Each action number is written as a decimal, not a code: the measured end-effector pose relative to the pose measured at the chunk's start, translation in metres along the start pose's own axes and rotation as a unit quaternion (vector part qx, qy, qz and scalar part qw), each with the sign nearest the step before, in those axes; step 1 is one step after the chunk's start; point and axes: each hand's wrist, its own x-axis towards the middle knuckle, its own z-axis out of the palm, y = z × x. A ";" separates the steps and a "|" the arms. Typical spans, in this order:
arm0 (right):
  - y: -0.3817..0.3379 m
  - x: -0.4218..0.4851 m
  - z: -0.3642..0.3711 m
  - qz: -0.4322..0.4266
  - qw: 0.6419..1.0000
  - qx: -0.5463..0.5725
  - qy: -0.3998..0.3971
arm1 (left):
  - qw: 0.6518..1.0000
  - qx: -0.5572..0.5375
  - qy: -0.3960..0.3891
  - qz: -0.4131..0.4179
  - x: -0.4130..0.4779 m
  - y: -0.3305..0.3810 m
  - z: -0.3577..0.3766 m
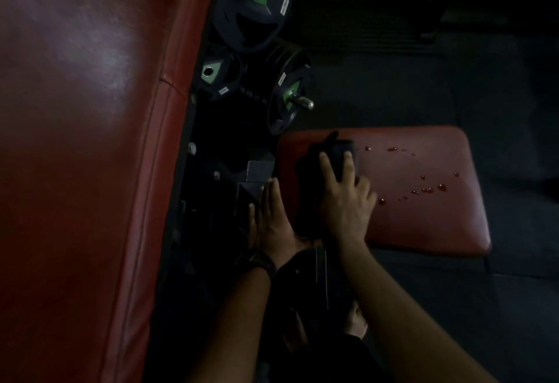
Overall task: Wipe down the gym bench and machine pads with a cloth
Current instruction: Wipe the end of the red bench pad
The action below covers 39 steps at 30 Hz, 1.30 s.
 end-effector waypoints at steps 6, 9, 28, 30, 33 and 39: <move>-0.016 0.008 0.004 -0.166 0.986 0.001 -0.024 | 0.996 0.083 -0.040 0.008 -0.001 0.001 -0.001; -0.008 0.054 -0.004 -0.219 0.974 -0.040 -0.052 | 1.000 0.029 -0.007 0.003 0.001 0.001 -0.001; -0.011 0.088 0.001 -0.061 0.997 -0.022 -0.045 | 0.999 0.031 0.012 0.019 0.003 -0.006 0.008; -0.017 0.052 0.007 -0.011 1.000 -0.011 -0.020 | 1.000 0.023 0.006 0.018 0.002 -0.007 0.006; -0.034 0.014 0.011 -0.073 0.997 0.017 -0.007 | 0.993 0.096 -0.061 0.001 0.002 -0.003 0.004; -0.036 0.093 0.003 -0.255 0.963 -0.032 -0.081 | 0.999 0.035 -0.002 0.000 0.005 -0.004 0.004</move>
